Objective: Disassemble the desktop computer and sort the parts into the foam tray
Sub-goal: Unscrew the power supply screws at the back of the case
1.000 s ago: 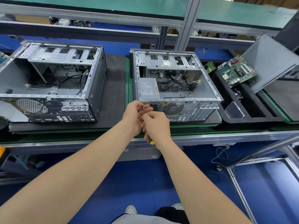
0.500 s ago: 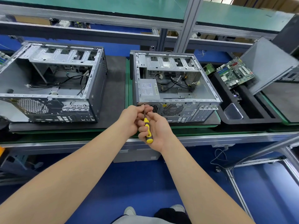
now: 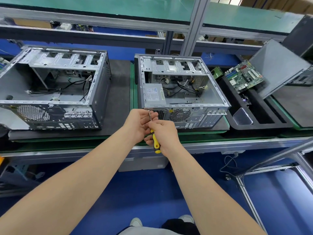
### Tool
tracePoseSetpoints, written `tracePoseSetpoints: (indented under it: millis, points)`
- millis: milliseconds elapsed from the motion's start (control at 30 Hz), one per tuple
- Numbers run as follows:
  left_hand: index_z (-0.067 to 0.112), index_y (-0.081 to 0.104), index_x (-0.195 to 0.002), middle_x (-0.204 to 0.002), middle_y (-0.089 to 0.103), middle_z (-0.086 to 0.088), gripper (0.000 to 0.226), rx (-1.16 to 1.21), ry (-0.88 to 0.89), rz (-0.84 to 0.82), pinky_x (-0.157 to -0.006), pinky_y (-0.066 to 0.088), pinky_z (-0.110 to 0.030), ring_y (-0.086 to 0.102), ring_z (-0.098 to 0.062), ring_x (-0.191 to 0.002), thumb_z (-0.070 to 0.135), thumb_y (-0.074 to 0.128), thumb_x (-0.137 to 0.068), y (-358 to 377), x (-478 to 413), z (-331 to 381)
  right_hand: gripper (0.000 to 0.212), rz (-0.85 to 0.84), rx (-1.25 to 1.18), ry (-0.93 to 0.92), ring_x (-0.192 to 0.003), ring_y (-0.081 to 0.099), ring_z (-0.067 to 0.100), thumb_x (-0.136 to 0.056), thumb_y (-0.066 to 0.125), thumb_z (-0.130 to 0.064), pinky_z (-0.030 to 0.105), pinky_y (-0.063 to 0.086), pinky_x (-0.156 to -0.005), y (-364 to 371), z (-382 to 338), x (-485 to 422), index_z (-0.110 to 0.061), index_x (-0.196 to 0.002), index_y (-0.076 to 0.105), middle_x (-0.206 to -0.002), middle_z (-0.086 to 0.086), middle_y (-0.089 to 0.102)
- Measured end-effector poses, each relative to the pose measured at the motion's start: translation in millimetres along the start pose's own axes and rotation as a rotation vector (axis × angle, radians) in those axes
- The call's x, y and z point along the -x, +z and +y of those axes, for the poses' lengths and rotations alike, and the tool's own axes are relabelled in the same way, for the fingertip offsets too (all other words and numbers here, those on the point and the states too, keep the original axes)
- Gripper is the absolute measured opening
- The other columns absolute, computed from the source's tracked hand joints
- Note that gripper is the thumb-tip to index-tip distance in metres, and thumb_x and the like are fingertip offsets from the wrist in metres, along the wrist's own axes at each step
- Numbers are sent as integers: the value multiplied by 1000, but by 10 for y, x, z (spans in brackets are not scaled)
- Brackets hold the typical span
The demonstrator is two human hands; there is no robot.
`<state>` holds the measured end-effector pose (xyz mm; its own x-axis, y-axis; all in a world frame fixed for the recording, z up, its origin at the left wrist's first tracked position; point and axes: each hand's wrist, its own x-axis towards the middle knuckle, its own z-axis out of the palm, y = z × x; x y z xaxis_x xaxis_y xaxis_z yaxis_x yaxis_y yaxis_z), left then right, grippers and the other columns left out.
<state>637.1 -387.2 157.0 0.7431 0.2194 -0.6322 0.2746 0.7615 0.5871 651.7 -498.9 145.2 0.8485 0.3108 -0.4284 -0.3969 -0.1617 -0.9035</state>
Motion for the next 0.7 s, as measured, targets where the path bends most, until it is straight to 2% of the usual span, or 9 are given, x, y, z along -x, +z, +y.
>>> tracePoseSetpoints:
  millis: [100,200,267,400,467,567,700]
  points:
    - [6,72,-108,-99,79,-6,22,-8,10,4,-60,53,-24,75,-17,-76,14,58,-94,12,-6,-7,17,65,53,-38,-53,67,29,-91,64,-6,33,57,-51,18,4,1,0,-81,76,-69,16,70]
    - [9,68,-112,-99,79,-4,19,-8,14,13,-68,48,-25,74,-14,-76,20,55,-102,29,-19,-40,20,107,95,-63,-52,68,28,-89,69,-8,35,59,-52,21,-1,4,-6,-71,78,-69,17,72]
    - [12,67,-110,-99,78,-1,17,-25,21,23,-65,44,-25,71,-13,-78,22,55,-104,41,-16,-63,22,116,113,-71,-51,69,27,-89,70,-9,35,59,-51,11,-4,4,-9,-68,78,-68,16,73]
    - [15,73,-92,-81,77,5,27,-56,-11,32,-55,38,-23,62,-10,-68,28,53,-105,60,21,-77,28,119,125,-83,-51,68,25,-90,72,-11,37,60,-53,-3,8,-2,-15,-63,78,-66,15,73]
    - [15,76,-84,-73,76,4,36,-39,-31,12,-56,37,-23,57,-10,-67,30,52,-106,56,20,-80,30,120,133,-89,-50,68,24,-91,72,-13,38,61,-54,-11,14,-3,-19,-62,79,-64,11,73]
    - [16,81,-62,-72,77,4,55,-9,-33,-9,-63,37,-25,53,-13,-73,31,52,-105,29,-22,-92,31,115,151,-98,-51,70,24,-92,72,-16,41,63,-56,-12,25,3,-23,-63,80,-64,11,73]
    - [16,80,-57,-75,78,3,56,-3,-33,-3,-63,38,-24,56,-12,-77,30,54,-104,10,-58,-104,36,110,152,-107,-52,71,24,-93,72,-17,38,63,-55,-20,35,23,-34,-62,79,-66,11,74]
